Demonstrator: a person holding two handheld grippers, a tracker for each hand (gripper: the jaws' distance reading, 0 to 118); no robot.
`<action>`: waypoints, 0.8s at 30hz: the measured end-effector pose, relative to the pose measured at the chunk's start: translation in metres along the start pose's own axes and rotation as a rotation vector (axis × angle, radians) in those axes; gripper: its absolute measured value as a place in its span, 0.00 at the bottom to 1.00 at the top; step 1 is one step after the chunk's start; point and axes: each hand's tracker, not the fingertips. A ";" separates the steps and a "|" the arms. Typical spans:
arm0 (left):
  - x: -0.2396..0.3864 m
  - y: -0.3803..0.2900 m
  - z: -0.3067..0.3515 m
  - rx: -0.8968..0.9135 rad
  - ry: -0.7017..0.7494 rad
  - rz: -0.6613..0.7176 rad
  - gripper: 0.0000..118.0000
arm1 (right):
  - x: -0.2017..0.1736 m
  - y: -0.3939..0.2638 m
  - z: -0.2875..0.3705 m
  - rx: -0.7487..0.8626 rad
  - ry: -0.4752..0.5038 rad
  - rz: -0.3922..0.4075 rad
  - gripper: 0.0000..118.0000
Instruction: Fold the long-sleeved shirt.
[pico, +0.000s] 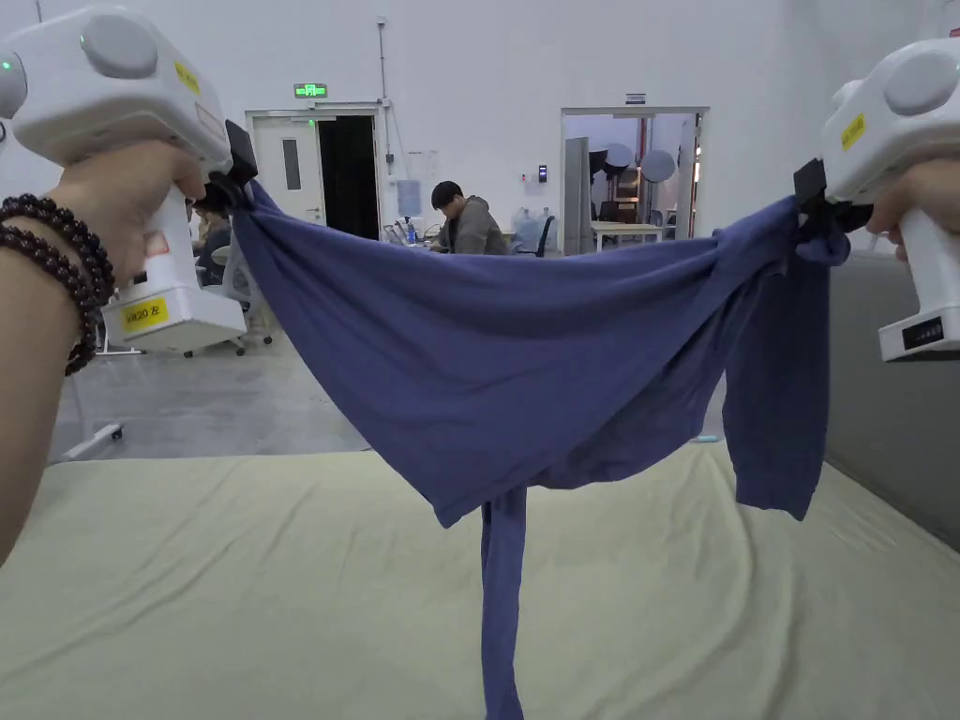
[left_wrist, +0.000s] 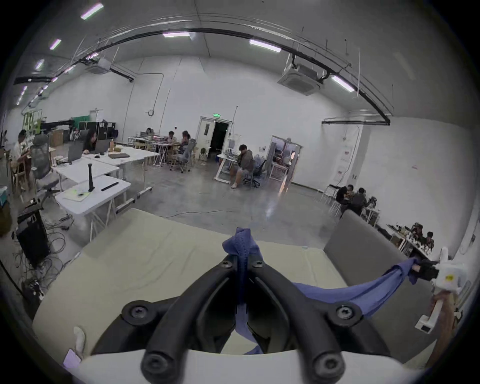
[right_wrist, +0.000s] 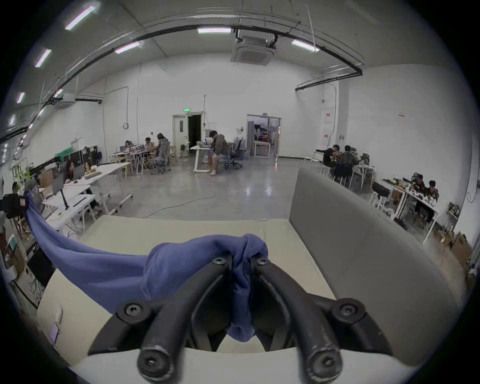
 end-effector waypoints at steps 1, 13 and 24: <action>-0.002 -0.008 -0.004 -0.018 0.015 -0.014 0.00 | -0.001 -0.009 -0.007 -0.016 0.008 -0.003 0.06; -0.036 -0.226 -0.094 -0.212 0.151 -0.221 0.00 | -0.014 -0.219 -0.124 -0.333 0.020 -0.045 0.06; -0.066 -0.305 -0.051 -0.218 0.214 -0.184 0.00 | -0.007 -0.296 -0.074 -0.315 0.001 -0.011 0.06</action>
